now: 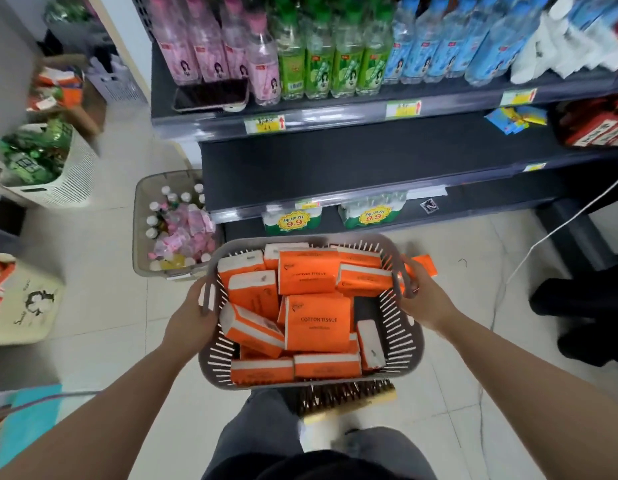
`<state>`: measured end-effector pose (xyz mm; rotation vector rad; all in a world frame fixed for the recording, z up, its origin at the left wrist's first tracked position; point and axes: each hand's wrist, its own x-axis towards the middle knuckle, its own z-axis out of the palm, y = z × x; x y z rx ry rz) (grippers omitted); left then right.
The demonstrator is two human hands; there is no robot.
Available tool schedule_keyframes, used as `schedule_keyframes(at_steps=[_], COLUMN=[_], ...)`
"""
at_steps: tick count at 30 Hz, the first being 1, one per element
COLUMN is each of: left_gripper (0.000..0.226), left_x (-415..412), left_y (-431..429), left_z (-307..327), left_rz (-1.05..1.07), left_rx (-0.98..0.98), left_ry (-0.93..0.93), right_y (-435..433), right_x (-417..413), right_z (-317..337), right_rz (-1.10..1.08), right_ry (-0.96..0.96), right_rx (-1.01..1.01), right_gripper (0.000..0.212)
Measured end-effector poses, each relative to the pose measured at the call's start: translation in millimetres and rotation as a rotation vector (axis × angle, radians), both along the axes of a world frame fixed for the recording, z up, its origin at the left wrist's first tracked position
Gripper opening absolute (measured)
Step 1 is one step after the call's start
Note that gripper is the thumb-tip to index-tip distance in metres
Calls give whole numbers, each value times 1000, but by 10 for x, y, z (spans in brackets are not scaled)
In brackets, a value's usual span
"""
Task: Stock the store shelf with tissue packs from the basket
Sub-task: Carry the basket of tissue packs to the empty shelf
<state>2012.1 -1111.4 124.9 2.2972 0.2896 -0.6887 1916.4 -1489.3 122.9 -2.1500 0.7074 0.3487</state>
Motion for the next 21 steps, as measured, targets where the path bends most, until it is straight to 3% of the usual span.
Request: schedule_keyframes(at_steps=[7,14,21], left_gripper=[60,61,57], left_x=[769,1107,1316], left_y=[8,-332,-885], left_z=[-260,-653,-1337], left_rz=[-20,8,77], left_rx=[20,17,80], left_ry=[-22,-26,6], right_y=[-11,-407,-1027], right_x=[756,1258,1690], right_z=[-186,-428,-1103], right_rz=[-8,37,123], right_ry=[16,42,46], right_rx=[-55,26,109], right_gripper=[75,68,73])
